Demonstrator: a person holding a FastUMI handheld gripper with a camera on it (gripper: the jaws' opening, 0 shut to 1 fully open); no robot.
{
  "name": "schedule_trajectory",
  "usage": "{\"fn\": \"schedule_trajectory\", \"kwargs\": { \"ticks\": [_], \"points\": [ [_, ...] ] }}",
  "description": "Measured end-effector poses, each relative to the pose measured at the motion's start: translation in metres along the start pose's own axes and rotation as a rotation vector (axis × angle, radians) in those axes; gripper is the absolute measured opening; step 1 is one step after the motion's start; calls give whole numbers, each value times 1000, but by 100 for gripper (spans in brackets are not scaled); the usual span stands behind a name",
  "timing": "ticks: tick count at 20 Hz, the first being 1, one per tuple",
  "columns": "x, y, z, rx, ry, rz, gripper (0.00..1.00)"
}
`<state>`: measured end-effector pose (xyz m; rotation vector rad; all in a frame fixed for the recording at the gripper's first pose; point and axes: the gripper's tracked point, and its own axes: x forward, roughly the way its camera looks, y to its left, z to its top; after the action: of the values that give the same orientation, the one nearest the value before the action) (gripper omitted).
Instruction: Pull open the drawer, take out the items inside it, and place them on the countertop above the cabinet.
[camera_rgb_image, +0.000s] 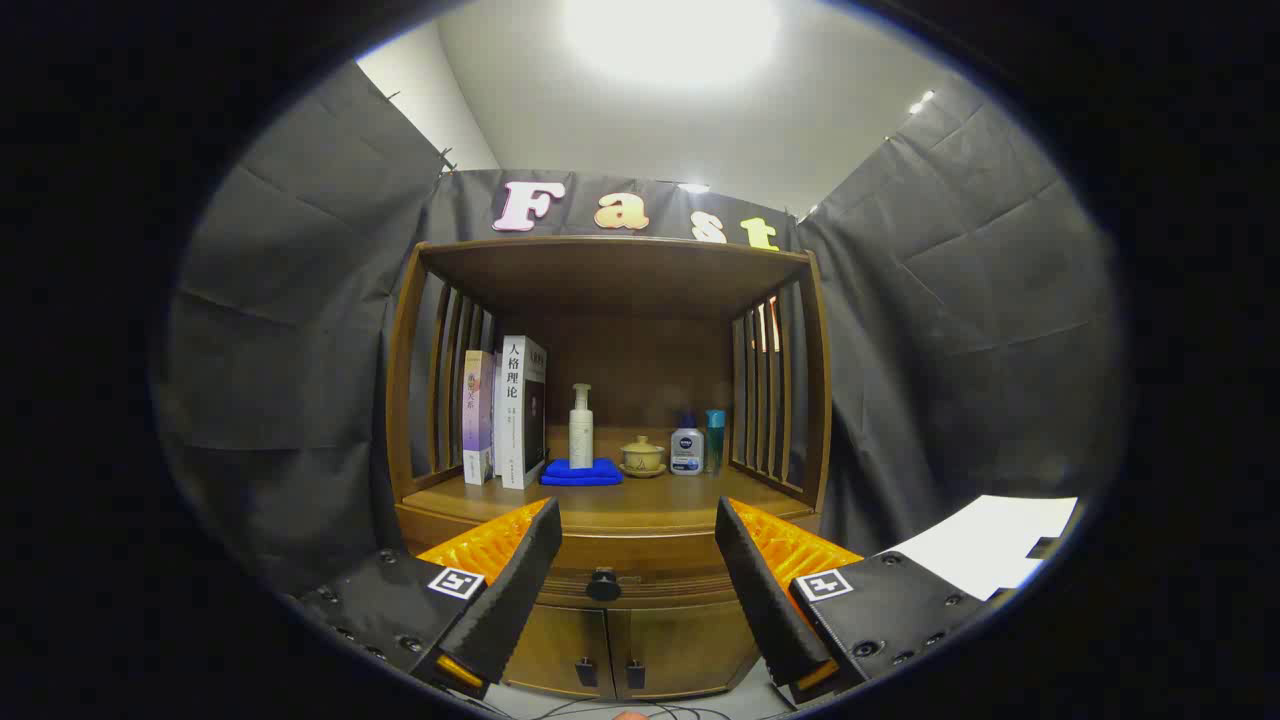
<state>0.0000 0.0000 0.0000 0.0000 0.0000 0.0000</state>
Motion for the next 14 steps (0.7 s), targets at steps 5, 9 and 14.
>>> {"fn": "schedule_trajectory", "kwargs": {
  "ticks": [5,9,14],
  "points": [
    [17,0,-6,-7,14,2,97],
    [45,-1,-20,-9,43,2,97],
    [78,9,-45,5,79,21,97]
  ]
}}
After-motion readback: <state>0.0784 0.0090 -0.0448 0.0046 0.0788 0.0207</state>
